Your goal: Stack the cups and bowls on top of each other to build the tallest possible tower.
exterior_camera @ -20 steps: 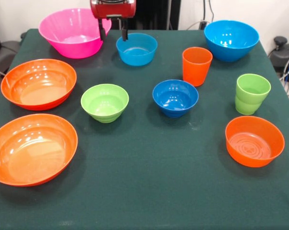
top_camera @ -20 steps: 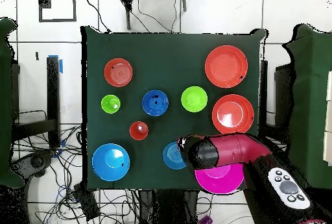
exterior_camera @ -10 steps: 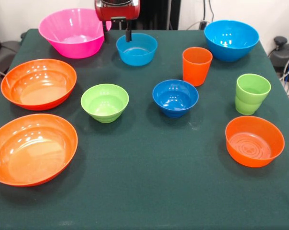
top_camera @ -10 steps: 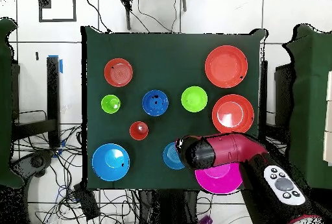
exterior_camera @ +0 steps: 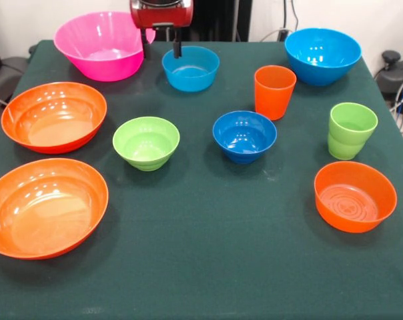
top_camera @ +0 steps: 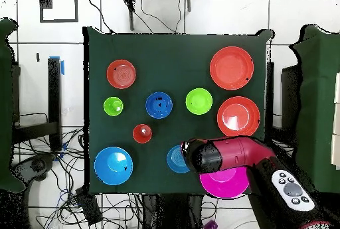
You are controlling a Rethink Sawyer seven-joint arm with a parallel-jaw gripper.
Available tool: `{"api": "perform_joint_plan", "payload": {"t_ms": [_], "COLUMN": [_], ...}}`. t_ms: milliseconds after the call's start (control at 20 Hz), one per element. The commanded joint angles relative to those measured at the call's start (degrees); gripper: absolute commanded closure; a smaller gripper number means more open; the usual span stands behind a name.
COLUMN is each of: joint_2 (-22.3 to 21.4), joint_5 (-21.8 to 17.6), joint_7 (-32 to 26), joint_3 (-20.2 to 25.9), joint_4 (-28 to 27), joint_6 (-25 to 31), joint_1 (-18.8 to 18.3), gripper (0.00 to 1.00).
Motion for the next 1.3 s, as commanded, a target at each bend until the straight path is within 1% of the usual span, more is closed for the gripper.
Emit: {"api": "perform_joint_plan", "payload": {"t_ms": [50,100,200,350,400,600,700,750,900,1000,1150,1300], "joint_2": [-4.0,-5.4,-6.6,-7.3,-8.3,-10.1,-9.5,-8.4,-5.2,-4.1,-2.9,-0.4], "joint_5": [-0.9,0.3,1.3,0.9,1.0,1.6,1.3,0.5,-3.1,-3.9,-5.2,-7.2], "joint_7": [-9.6,-10.4,-11.4,-13.3,-14.8,-16.3,-16.1,-15.5,-12.7,-11.2,-10.4,-9.7], "joint_3": [5.0,5.8,6.8,7.8,8.7,11.0,11.7,11.8,11.1,10.6,10.0,9.0], "joint_4": [2.4,3.1,3.7,3.9,4.4,5.0,4.5,3.7,2.9,2.7,2.6,1.9], "joint_6": [5.4,6.5,7.6,8.7,9.3,11.4,12.2,12.1,9.3,8.3,7.1,5.5], "joint_1": [-0.4,-1.1,-2.0,-3.7,-4.8,-7.3,-7.9,-7.8,-7.7,-7.4,-7.3,-7.3], "gripper": [0.0,0.0,0.0,0.0,0.0,0.0,0.0,0.0,0.0,0.0,0.0,0.0]}}
